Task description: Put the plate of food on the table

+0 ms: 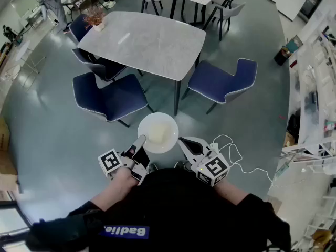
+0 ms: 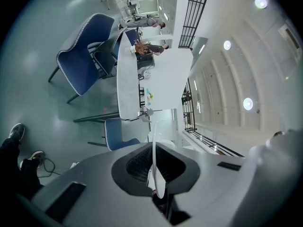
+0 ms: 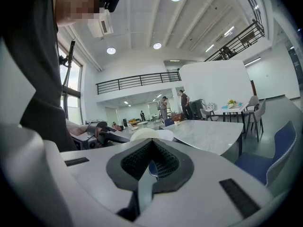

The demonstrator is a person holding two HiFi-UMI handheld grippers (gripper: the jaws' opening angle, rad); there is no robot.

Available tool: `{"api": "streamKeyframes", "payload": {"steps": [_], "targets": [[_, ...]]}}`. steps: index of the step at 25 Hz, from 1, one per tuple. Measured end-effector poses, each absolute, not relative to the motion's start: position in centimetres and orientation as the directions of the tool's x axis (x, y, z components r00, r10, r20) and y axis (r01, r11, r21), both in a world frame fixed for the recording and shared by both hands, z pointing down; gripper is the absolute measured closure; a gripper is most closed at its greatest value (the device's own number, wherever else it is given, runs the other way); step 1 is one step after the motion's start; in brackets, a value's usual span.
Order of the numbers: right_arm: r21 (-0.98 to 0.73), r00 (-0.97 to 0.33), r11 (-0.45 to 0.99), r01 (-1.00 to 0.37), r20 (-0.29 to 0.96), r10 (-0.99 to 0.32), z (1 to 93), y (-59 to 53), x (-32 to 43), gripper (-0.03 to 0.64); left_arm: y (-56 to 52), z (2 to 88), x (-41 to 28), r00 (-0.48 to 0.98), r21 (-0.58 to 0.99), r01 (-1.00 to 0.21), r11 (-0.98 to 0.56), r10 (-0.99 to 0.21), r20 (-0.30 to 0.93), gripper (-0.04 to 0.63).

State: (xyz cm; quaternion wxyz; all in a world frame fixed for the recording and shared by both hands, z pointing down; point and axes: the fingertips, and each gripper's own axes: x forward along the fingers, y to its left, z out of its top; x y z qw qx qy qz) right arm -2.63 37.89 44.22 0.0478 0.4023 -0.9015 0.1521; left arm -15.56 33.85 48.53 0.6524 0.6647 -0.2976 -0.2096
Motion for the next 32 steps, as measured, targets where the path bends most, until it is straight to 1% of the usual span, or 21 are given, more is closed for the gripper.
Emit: {"api": "streamKeyframes", "payload": {"steps": [18,23,32], "targets": [[-0.245,-0.701,0.658,-0.712,0.191,-0.687,43.8,37.6,-2.5,0.609,33.6,48.5,-15.6,0.711,0.992,-0.125,0.031,-0.694,0.111,0.58],[-0.259,-0.709,0.662,-0.703,0.178,-0.683,44.1,36.9,-1.5,0.609,33.0,48.5,-15.6,0.684,0.991,-0.128,0.035,-0.72,0.114,0.58],[-0.287,-0.717,0.661,-0.693,0.181,-0.674,44.4,35.9,2.2,0.609,32.1,48.7,-13.5,0.637,0.991,-0.128,0.037,-0.763,0.111,0.58]]}}
